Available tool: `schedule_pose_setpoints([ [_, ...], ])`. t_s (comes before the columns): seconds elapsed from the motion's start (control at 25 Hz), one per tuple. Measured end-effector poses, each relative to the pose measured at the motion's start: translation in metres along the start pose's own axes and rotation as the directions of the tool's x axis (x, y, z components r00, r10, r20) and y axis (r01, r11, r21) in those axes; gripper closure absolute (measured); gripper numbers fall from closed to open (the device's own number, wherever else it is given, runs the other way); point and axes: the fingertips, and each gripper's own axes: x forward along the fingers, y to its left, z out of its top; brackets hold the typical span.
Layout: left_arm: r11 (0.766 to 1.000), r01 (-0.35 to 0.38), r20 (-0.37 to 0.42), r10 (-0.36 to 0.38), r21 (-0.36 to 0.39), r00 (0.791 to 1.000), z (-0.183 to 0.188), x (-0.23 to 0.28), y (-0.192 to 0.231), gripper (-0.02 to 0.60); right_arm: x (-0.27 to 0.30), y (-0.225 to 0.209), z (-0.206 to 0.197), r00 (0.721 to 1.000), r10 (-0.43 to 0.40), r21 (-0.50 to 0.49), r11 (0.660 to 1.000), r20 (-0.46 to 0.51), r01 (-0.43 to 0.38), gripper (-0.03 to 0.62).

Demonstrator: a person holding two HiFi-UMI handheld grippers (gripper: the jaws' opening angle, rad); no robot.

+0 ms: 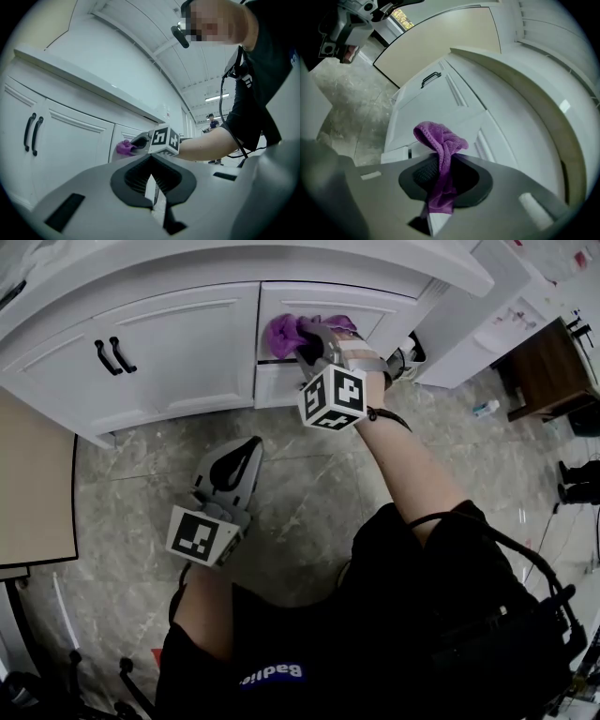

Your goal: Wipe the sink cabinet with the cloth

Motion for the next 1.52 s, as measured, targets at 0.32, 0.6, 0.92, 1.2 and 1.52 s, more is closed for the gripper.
schedule_pose_setpoints([
  [0.32,1.0,0.015,-0.013,-0.015,0.005,1.0,-0.003,0.0,-0.005,0.581,0.033,0.074,-0.03,0.989,0.132,0.03,0.991,-0.074,-0.13,0.539],
  [0.6,1.0,0.018,-0.006,-0.018,0.001,1.0,-0.008,0.005,-0.002,0.581,0.022,0.1,-0.051,0.977,0.196,0.062,0.98,-0.08,-0.191,0.537],
  [0.92,1.0,0.012,-0.035,-0.012,-0.013,0.999,-0.021,0.013,0.004,0.581,-0.05,0.002,-0.028,0.999,0.007,-0.026,1.0,0.035,-0.006,0.537],
  [1.2,1.0,0.021,-0.019,-0.021,-0.019,1.0,-0.021,0.02,0.002,0.581,-0.062,-0.091,-0.029,0.988,-0.152,-0.054,0.987,0.029,0.154,0.537],
  [1.52,1.0,0.021,-0.004,-0.022,-0.009,1.0,-0.018,0.017,0.002,0.581,-0.033,-0.039,-0.058,0.997,-0.072,-0.023,0.997,-0.036,0.071,0.537],
])
